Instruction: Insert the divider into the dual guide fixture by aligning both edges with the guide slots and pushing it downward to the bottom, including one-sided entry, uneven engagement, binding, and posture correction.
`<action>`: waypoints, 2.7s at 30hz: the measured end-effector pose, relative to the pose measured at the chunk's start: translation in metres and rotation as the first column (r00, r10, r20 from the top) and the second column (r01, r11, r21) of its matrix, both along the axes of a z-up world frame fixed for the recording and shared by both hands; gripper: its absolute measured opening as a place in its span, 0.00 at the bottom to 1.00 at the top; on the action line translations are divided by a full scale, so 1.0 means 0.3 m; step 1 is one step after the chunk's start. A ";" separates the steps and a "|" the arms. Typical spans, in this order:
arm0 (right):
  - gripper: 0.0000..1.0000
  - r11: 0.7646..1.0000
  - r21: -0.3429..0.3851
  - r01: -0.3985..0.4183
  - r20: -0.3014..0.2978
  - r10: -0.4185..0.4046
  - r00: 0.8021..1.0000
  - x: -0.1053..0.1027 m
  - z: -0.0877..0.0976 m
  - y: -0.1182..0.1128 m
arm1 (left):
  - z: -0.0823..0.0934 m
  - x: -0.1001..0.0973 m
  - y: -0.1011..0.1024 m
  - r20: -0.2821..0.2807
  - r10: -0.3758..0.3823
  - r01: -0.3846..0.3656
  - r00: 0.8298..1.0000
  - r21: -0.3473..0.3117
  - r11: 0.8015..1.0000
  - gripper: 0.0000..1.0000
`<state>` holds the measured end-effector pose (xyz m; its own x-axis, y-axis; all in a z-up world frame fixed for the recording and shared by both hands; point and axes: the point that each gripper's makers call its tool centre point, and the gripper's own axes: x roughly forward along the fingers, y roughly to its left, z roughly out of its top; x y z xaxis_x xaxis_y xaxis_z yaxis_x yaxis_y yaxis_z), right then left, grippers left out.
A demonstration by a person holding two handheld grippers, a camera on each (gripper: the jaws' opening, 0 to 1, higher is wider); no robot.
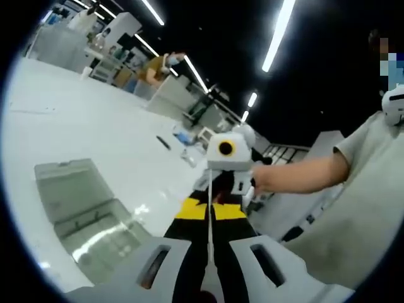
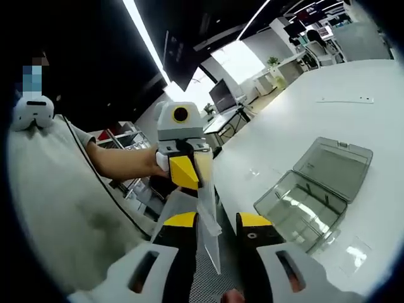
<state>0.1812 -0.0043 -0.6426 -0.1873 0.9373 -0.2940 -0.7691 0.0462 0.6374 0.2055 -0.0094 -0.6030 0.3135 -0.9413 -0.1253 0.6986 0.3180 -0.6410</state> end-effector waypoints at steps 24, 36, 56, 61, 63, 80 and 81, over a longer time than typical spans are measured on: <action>0.07 0.998 0.044 -0.032 -0.059 0.035 0.998 -0.034 0.024 0.004 | -0.004 -0.021 0.000 0.023 -0.024 0.025 0.999 -0.005 1.000 0.00; 0.07 0.999 0.053 -0.015 -0.075 0.019 0.997 -0.019 0.036 -0.003 | -0.011 -0.023 0.008 0.019 -0.023 0.023 1.000 -0.006 1.000 0.00; 0.04 0.998 0.063 -0.022 -0.096 0.028 0.995 -0.032 0.036 -0.004 | -0.004 -0.032 0.015 0.022 -0.025 0.025 0.999 -0.014 1.000 0.00; 0.02 0.997 0.066 -0.033 -0.100 0.039 0.994 -0.041 0.043 -0.003 | -0.001 -0.035 0.016 0.021 -0.028 0.028 0.999 -0.020 0.999 0.00; 0.00 0.997 0.066 -0.028 -0.100 0.034 0.994 -0.040 0.044 -0.002 | -0.005 -0.031 0.020 0.022 -0.022 0.023 1.000 -0.017 1.000 0.00; 0.00 0.999 0.045 0.002 -0.081 0.002 0.997 -0.026 0.049 -0.006 | -0.023 -0.013 0.031 -0.002 0.016 -0.016 1.000 -0.013 1.000 0.03; 0.00 0.999 0.038 0.005 -0.085 -0.001 0.996 -0.024 0.049 -0.008 | -0.026 -0.015 0.032 -0.010 0.020 -0.020 1.000 -0.012 1.000 0.03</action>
<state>0.1740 -0.0065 -0.6279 -0.2072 0.9481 -0.2412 -0.7117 0.0231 0.7021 0.2010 0.0002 -0.6108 0.3309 -0.9363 -0.1172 0.6857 0.3240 -0.6518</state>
